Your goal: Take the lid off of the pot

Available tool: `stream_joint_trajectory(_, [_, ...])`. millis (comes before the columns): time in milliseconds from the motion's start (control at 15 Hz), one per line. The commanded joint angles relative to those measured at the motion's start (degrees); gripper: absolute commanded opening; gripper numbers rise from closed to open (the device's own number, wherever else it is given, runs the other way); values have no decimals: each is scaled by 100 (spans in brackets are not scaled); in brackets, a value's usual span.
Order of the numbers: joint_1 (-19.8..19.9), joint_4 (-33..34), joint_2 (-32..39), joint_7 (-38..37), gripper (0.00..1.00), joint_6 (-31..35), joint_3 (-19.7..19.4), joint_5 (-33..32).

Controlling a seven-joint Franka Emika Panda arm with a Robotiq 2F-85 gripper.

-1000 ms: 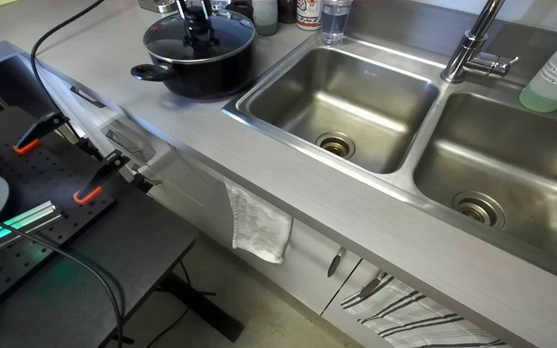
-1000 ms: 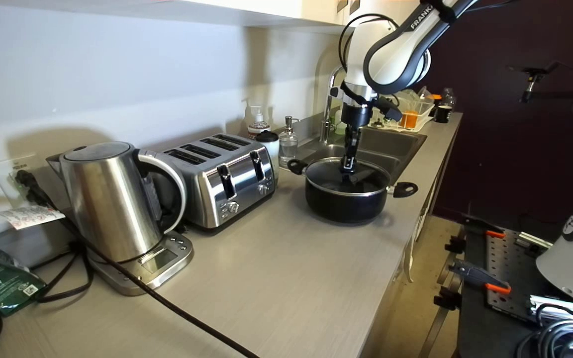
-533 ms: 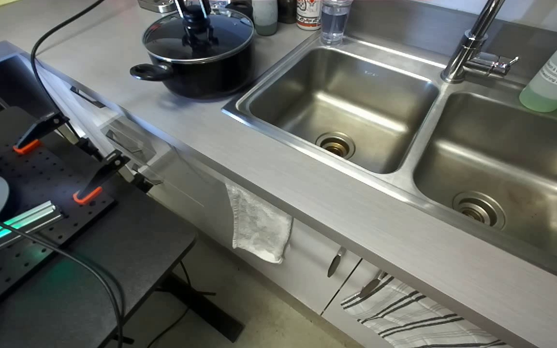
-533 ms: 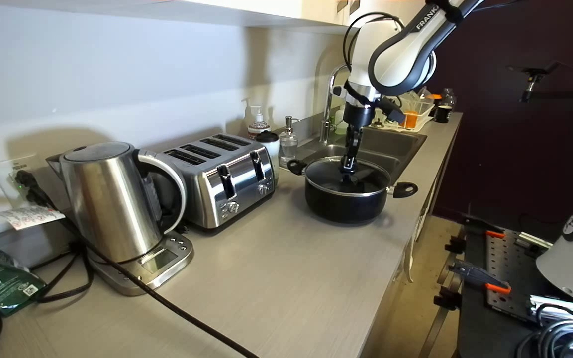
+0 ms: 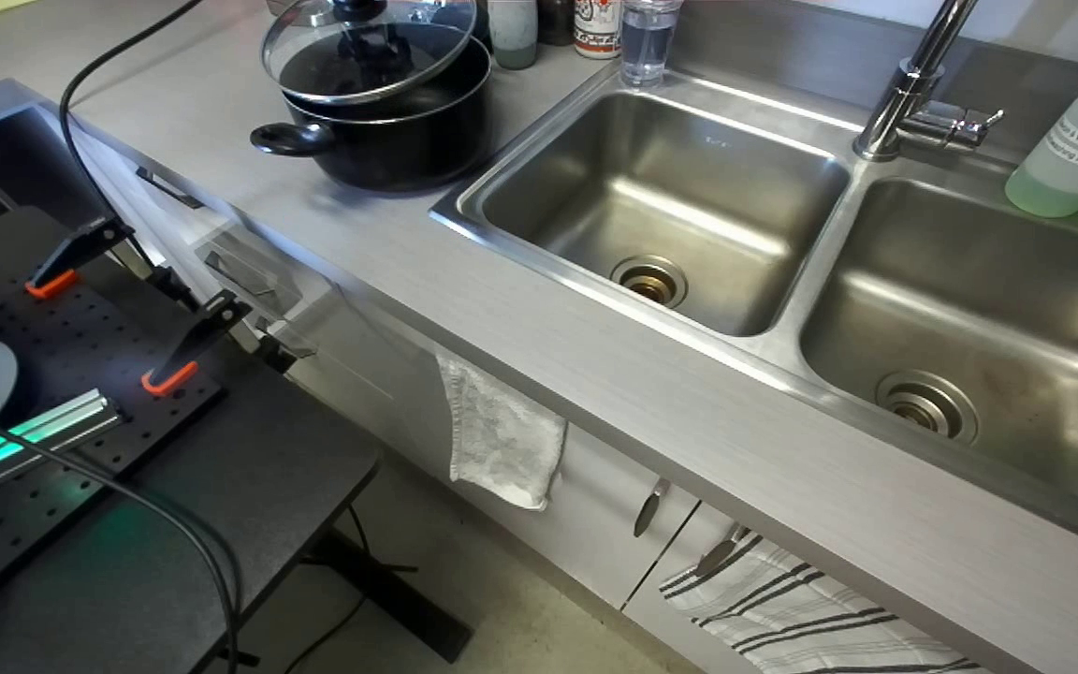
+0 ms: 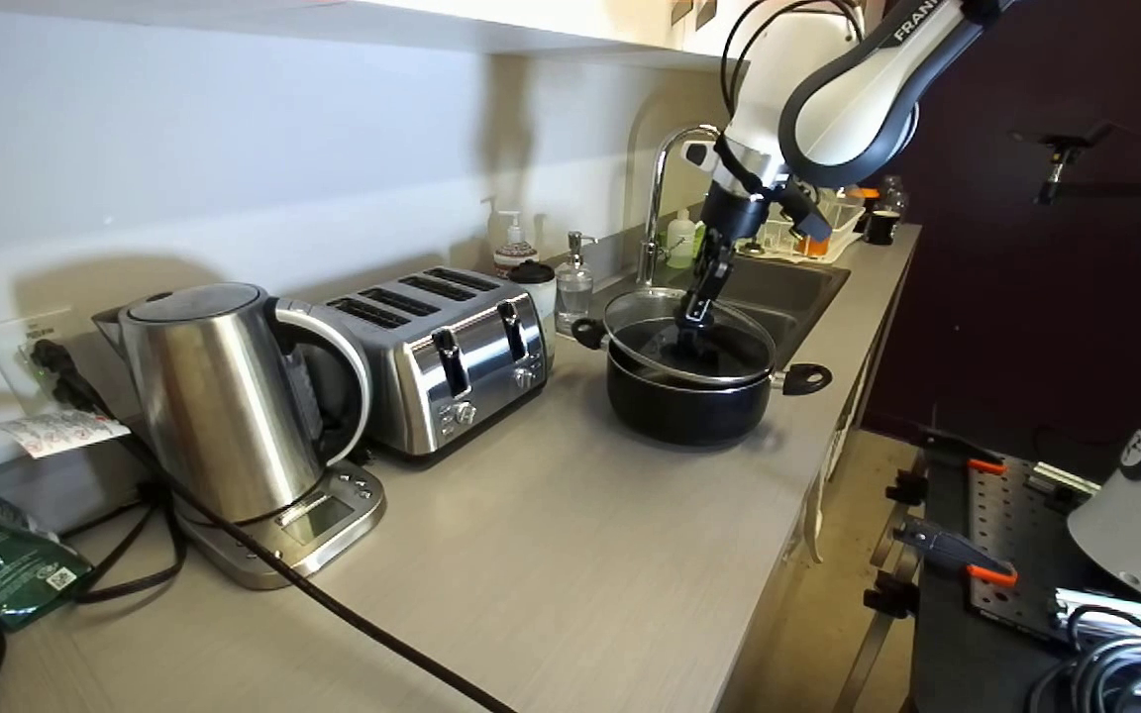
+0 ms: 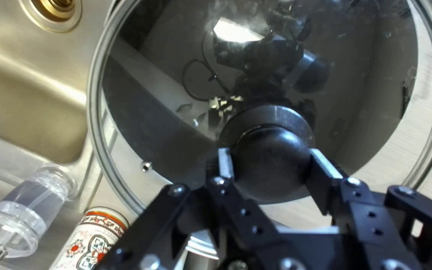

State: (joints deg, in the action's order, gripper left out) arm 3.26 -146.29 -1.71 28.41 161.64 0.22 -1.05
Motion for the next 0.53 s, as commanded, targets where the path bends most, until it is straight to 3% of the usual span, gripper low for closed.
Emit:
stream_joint_trajectory(0, [-214,-284,-515,-26,25,207,-31,-16])
stream_joint_trajectory(467, [-647,-213,-714,-132,25,105,150,-422])
